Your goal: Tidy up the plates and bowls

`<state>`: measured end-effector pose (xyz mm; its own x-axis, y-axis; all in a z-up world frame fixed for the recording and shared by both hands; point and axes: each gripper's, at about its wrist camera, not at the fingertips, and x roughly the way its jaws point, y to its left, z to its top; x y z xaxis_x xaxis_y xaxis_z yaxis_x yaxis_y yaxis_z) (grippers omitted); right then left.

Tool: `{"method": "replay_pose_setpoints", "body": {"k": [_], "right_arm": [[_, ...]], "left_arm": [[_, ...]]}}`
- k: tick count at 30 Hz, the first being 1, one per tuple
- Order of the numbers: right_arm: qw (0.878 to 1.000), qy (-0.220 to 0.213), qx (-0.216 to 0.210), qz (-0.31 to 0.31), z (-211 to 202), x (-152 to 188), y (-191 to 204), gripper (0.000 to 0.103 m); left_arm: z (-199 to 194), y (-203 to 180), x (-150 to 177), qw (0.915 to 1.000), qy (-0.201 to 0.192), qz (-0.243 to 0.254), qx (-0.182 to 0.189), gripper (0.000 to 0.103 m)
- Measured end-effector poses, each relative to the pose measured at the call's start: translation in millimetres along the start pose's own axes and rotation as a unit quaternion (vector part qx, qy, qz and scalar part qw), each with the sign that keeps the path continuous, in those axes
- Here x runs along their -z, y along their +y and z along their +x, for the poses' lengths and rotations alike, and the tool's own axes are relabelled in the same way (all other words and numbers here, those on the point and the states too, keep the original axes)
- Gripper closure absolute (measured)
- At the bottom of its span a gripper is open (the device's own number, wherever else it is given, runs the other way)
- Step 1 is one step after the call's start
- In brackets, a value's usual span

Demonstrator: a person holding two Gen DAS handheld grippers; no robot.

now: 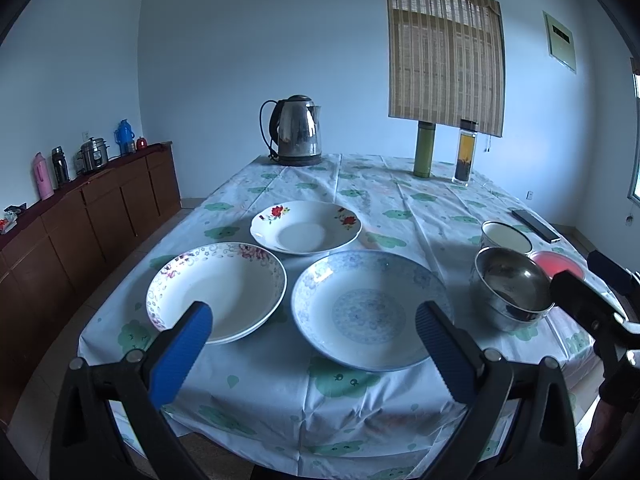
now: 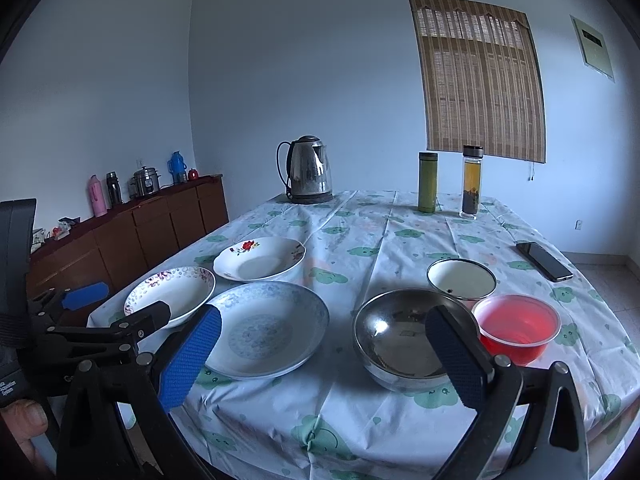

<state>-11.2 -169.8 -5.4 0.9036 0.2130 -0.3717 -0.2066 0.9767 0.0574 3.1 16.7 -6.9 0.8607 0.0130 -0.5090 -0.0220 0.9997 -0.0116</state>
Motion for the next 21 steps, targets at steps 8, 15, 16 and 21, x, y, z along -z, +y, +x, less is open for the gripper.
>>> {"method": "replay_pose_setpoints", "body": {"k": [8, 15, 16, 21], "right_arm": [[1.000, -0.004, -0.001, -0.001, 1.6, 0.4, 1.7, 0.001], [1.000, 0.003, -0.005, -0.002, 9.6, 0.6, 3.6, 0.001], [1.000, 0.004, -0.007, -0.003, 10.9, 0.8, 4.3, 0.001], [1.000, 0.009, -0.014, -0.012, 19.0, 0.2, 10.6, 0.001]], "left_arm": [[3.4, 3.4, 2.1, 1.0000, 0.002, -0.001, -0.003, 0.000], [7.8, 9.5, 1.4, 0.9999, 0.001, -0.003, -0.013, 0.000], [9.0, 11.2, 1.6, 0.9999, 0.002, -0.004, -0.014, 0.000], [14.8, 19.0, 1.0, 0.9998, 0.006, -0.011, -0.018, 0.000]]}}
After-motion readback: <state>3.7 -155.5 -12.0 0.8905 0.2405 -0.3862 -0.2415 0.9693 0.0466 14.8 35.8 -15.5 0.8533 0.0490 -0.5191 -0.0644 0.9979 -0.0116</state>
